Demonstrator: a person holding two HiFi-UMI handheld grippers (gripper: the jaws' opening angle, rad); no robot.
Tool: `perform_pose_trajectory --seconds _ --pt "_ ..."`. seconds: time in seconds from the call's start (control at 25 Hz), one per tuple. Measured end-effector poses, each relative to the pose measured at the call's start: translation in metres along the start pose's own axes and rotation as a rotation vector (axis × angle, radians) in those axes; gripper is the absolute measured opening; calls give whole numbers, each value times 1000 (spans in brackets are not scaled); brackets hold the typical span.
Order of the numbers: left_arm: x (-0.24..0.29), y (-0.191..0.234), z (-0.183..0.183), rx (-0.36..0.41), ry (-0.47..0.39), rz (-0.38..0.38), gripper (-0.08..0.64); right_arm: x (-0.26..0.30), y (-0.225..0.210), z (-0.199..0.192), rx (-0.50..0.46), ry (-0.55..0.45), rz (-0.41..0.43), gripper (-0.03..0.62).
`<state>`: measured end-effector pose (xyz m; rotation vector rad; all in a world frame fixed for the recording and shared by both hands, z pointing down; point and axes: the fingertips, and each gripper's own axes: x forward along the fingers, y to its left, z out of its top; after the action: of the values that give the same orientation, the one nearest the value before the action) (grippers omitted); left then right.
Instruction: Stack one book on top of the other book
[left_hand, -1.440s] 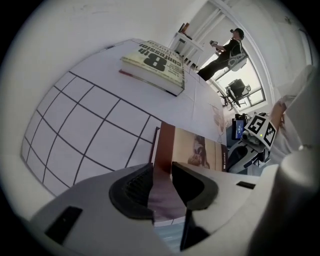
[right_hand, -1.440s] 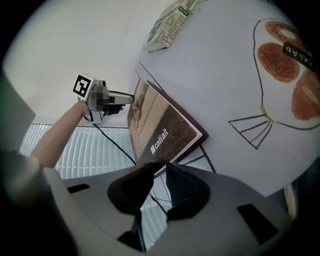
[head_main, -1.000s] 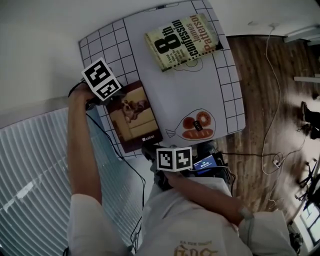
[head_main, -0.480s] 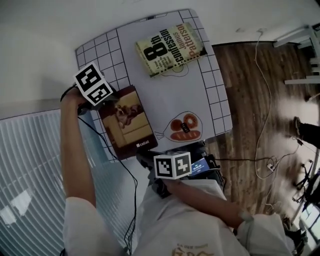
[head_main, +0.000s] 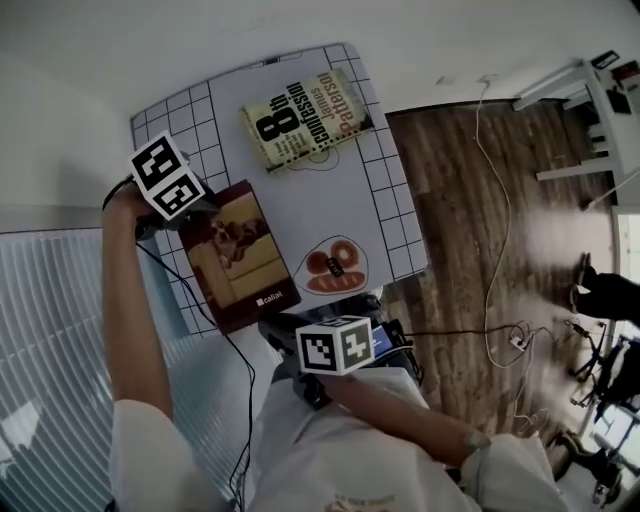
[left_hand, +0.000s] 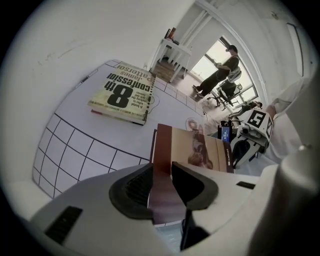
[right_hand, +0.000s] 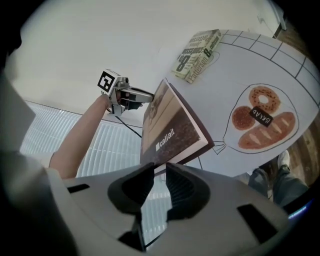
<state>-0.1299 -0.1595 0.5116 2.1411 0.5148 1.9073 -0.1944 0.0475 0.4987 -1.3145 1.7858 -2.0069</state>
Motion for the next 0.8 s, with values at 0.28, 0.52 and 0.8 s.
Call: perform_pose_trajectory --seconds 0.28,0.52,0.8 --pt "-12 -3 18 9 -45 -3 126 -20 2 16 -8 -56 4 72" --pt "-14 0 25 6 -65 1 126 -27 -1 27 -29 -77 -10 67" --pt "-23 0 25 3 -91 5 124 -37 -3 37 -47 -115 -14 63"
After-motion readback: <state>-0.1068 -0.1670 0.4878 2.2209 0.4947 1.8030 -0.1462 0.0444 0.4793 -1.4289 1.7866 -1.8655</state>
